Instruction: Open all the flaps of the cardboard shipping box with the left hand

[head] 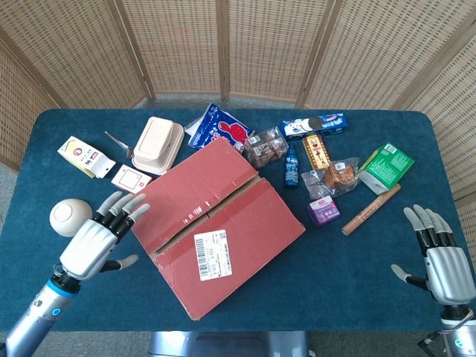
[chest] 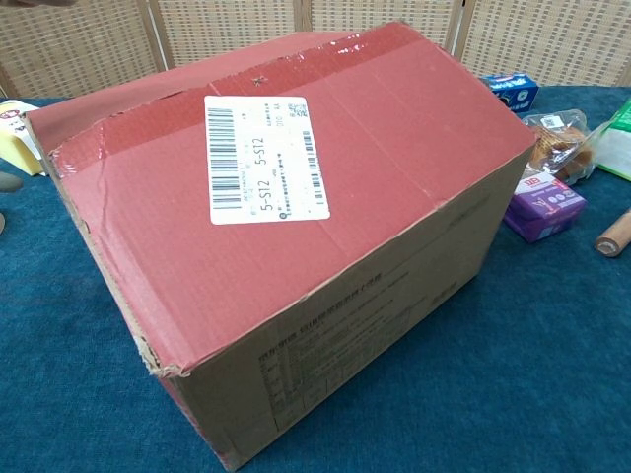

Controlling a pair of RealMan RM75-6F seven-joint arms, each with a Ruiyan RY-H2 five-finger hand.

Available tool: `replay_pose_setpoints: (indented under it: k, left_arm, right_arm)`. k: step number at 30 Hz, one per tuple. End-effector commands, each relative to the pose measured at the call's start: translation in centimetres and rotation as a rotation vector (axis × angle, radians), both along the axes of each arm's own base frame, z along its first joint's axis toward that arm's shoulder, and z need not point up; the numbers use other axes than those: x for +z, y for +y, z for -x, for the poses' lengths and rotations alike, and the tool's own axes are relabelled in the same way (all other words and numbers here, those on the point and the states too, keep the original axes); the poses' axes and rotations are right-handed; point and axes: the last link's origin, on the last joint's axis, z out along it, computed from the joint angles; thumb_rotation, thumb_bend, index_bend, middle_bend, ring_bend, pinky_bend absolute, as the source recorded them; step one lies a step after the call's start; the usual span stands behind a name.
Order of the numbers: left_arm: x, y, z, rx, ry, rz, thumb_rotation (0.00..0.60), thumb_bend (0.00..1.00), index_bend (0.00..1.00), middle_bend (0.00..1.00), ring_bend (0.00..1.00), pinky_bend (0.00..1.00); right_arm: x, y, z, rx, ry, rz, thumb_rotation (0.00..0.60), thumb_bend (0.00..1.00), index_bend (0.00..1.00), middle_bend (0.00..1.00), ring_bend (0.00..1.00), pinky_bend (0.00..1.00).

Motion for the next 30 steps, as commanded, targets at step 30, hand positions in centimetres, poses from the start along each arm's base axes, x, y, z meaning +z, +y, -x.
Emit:
replay_pose_setpoints:
  k: [30]
  left_arm:
    - [2.5,5.8,-1.6,-0.02,-0.106,-0.3,0.6,0.05,0.0,0.0,0.0,0.01]
  right_arm:
    - [0.6,0.3,-0.3,0.019,-0.029,0.01,0.6,0.0,0.0,0.0,0.0,0.11]
